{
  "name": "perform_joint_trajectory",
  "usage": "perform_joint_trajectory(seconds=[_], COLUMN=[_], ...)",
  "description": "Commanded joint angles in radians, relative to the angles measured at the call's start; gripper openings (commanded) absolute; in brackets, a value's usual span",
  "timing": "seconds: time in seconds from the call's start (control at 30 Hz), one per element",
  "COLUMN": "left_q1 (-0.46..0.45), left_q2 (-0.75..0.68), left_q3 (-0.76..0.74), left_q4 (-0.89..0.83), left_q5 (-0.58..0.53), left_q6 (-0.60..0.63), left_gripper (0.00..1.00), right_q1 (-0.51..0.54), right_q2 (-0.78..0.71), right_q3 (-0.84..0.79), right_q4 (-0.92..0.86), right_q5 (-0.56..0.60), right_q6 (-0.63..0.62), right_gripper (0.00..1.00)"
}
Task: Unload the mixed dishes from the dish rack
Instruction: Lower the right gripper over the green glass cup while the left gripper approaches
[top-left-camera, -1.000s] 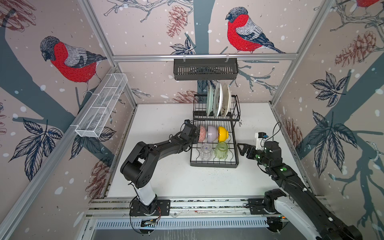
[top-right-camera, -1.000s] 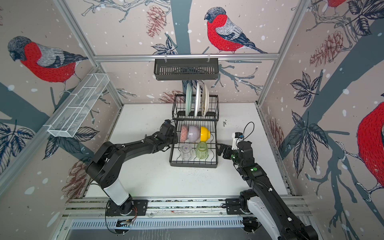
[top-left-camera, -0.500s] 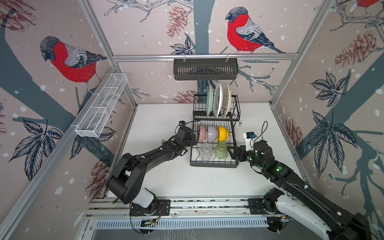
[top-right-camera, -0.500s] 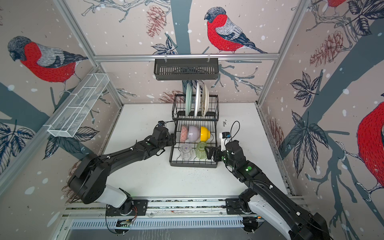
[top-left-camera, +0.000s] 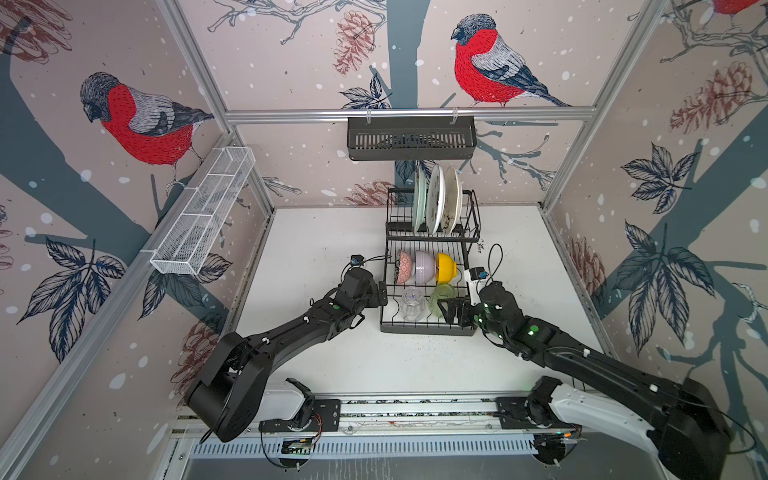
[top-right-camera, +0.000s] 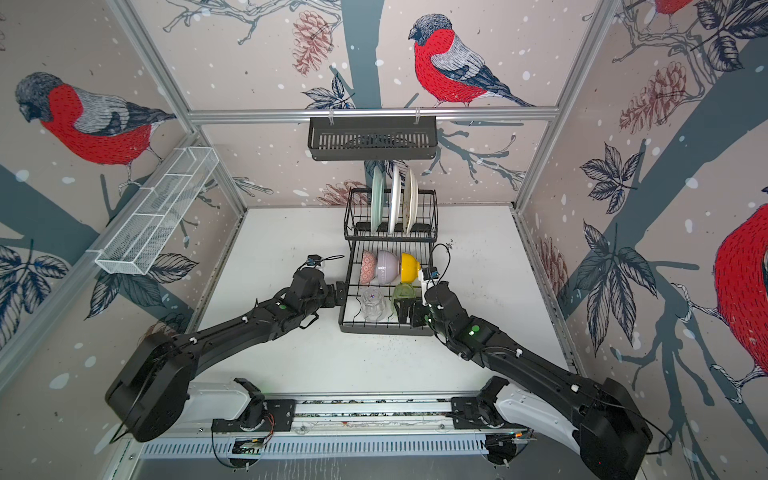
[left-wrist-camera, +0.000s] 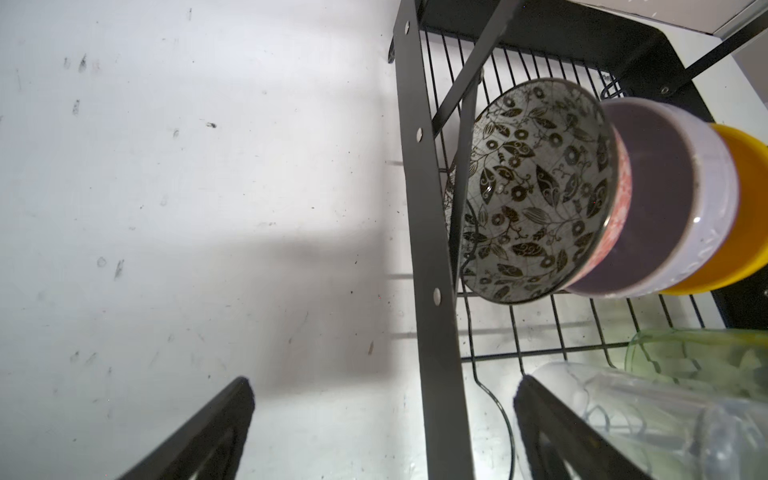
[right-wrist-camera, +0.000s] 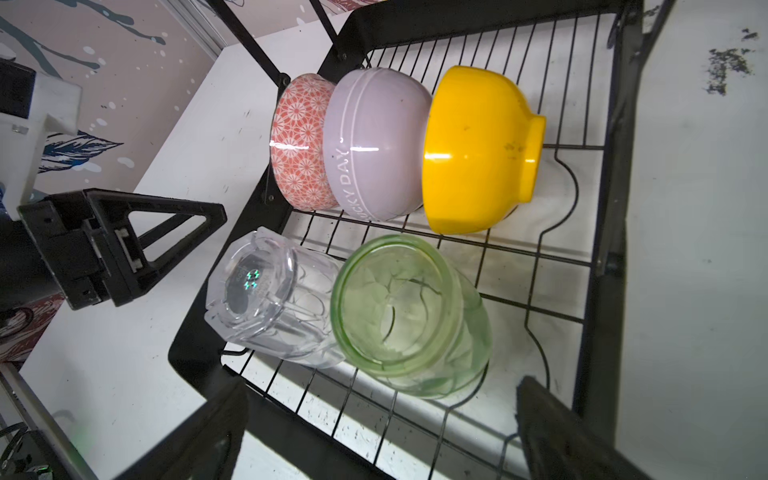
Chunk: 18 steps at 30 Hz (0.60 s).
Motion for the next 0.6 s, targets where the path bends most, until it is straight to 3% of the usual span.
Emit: perform_joint_trajectory(seconds=[0.0, 0.3, 0.57], left_q1=[0.001, -0.016, -0.045], left_q2=[-0.037, -0.114, -0.105], left_q3=[-0.020, -0.120, -0.117], left_q4=[0.043, 0.136, 0.140], left_q5=[-0.024, 0.024, 0.023], left_q6=[0.019, -0.011, -0.015], left_gripper=[0.98, 0.98, 0.98], right_q1=[0.010, 0.017, 0.005], right_q2=[0.043, 0.182, 0.282], right_q3=[0.036, 0.144, 0.205], right_q4=[-0.011, -0.091, -0.142], right_q5=[0.055, 0.103, 0.100], right_q6=[0.020, 0.026, 0.040], right_gripper=[0.99, 0.93, 0.85])
